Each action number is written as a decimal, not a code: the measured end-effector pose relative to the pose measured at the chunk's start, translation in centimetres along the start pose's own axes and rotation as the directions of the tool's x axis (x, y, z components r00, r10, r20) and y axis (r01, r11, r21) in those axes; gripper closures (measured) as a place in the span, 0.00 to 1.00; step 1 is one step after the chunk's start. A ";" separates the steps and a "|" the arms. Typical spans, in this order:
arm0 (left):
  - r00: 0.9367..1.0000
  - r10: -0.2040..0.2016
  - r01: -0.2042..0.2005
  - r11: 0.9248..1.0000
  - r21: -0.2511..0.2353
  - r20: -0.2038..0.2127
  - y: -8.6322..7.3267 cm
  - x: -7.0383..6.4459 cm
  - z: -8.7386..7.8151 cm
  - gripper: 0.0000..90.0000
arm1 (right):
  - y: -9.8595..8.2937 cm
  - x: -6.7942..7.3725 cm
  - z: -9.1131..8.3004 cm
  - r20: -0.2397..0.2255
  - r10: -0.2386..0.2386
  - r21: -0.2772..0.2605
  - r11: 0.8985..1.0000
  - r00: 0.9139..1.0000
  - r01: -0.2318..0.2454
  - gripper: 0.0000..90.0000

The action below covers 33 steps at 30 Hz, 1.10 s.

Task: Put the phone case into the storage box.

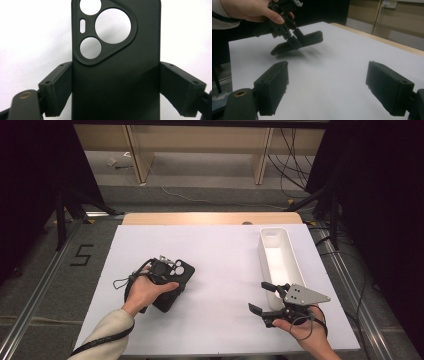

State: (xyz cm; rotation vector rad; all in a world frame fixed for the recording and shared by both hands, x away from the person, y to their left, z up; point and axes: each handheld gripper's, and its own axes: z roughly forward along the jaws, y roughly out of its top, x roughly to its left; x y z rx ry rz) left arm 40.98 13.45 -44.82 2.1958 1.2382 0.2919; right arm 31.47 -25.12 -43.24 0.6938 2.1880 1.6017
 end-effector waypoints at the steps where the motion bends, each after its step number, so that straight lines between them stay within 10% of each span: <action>1: 1.000 0.002 -0.002 1.000 -0.013 0.000 0.0 0.0 -0.1 0.18 | 0.0 0.0 0.0 0.000 0.001 0.000 1.000 1.000 -0.001 0.22; 17: 0.999 0.034 -0.040 0.969 -0.246 -0.028 0.2 -1.1 -1.2 0.17 | 0.0 0.0 0.0 0.000 0.000 -0.001 1.000 1.000 0.000 0.22; 33: 0.995 0.087 -0.098 0.943 -0.319 -0.047 0.2 -2.2 -1.6 0.17 | 0.3 0.1 0.2 0.007 -0.001 -0.010 1.000 1.000 0.001 0.21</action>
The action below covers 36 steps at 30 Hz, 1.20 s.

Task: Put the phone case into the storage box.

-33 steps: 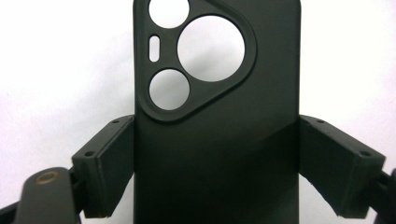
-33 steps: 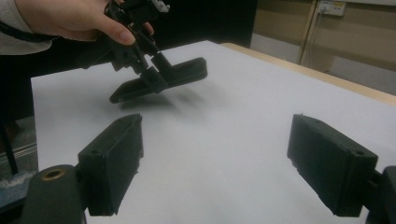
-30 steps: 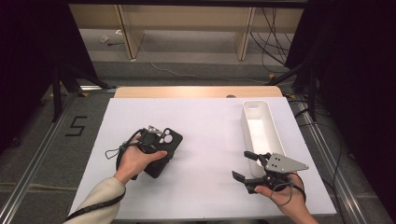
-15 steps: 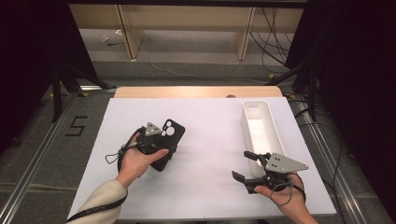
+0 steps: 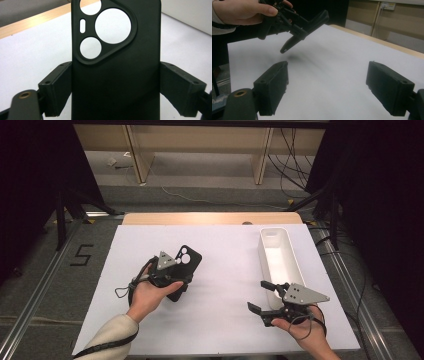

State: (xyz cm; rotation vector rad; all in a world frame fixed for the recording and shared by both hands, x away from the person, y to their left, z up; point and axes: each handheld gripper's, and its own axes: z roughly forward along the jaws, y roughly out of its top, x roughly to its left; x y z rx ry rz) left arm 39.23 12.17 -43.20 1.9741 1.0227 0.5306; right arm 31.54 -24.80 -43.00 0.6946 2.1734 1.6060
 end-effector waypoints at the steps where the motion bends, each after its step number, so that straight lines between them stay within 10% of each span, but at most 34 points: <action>1: 1.000 -0.001 0.001 1.000 -0.011 -0.001 0.0 -0.1 0.0 0.17 | 0.1 0.0 0.0 0.001 -0.004 -0.004 1.000 1.000 0.004 0.21; 36: 0.996 0.069 -0.065 0.995 -0.080 0.054 0.6 -3.5 -0.7 0.17 | 5.0 -0.9 4.8 0.035 0.009 -0.092 0.996 0.999 -0.006 0.23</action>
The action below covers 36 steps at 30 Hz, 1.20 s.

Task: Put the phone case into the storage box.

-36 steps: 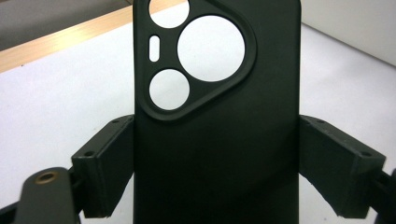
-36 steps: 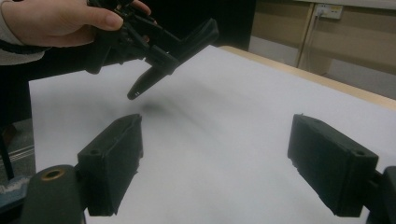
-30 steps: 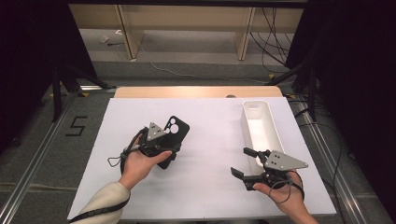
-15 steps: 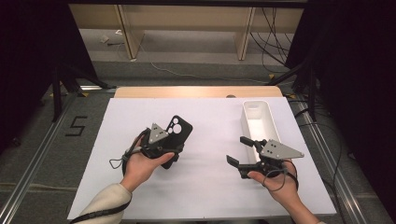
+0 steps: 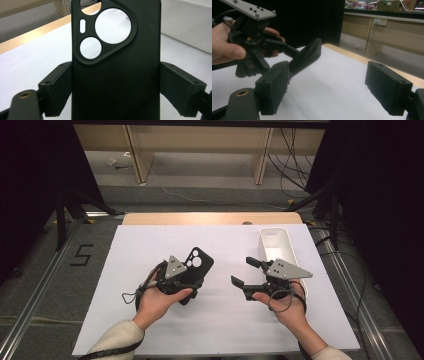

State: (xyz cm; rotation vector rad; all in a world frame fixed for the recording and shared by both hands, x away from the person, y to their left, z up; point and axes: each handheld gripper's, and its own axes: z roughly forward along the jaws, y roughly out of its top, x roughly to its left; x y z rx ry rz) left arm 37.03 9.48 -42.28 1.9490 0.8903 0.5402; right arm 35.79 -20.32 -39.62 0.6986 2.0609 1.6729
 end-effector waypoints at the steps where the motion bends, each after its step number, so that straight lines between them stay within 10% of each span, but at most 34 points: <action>1: 1.000 0.003 -0.003 1.000 0.001 0.004 0.0 -0.2 0.0 0.17 | 0.1 0.0 0.2 -0.001 0.001 0.001 1.000 1.000 -0.001 0.23; 36: 0.994 0.068 -0.066 0.998 -0.021 0.080 0.5 -4.2 0.3 0.17 | 1.4 0.3 5.3 -0.013 0.057 0.045 0.997 0.998 -0.056 0.33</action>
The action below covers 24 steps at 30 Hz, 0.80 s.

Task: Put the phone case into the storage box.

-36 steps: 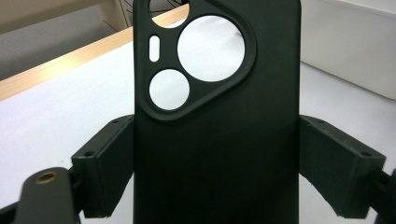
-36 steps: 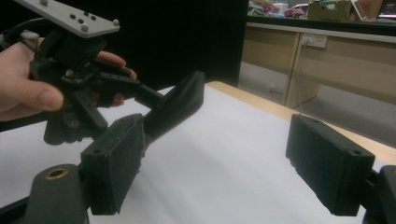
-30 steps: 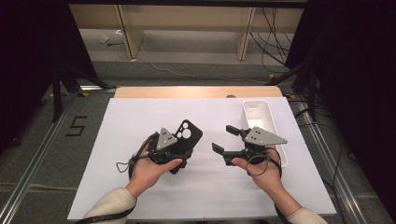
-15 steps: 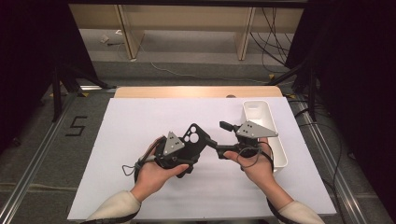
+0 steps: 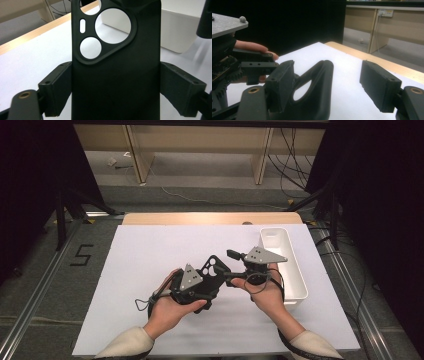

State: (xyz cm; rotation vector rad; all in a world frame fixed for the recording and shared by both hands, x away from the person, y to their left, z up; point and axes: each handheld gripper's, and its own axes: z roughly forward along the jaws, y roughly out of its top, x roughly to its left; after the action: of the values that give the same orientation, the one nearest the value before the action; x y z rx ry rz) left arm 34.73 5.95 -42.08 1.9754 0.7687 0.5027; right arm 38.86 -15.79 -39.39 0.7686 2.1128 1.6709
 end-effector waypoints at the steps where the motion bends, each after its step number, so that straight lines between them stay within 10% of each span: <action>1: 1.000 0.002 -0.002 1.000 0.001 0.002 0.0 -0.1 0.0 0.17 | 0.0 0.0 0.1 0.000 0.003 0.003 1.000 1.000 -0.003 0.34; 24: 1.000 0.006 -0.006 1.000 -0.003 0.019 0.0 -0.7 0.2 0.17 | -0.2 0.2 1.4 -0.017 0.035 0.038 0.999 0.999 -0.035 0.50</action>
State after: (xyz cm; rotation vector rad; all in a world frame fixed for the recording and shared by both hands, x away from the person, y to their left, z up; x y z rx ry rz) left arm 34.32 5.33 -42.24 1.9781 0.7500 0.4871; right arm 39.43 -14.58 -39.90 0.8092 2.1604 1.6660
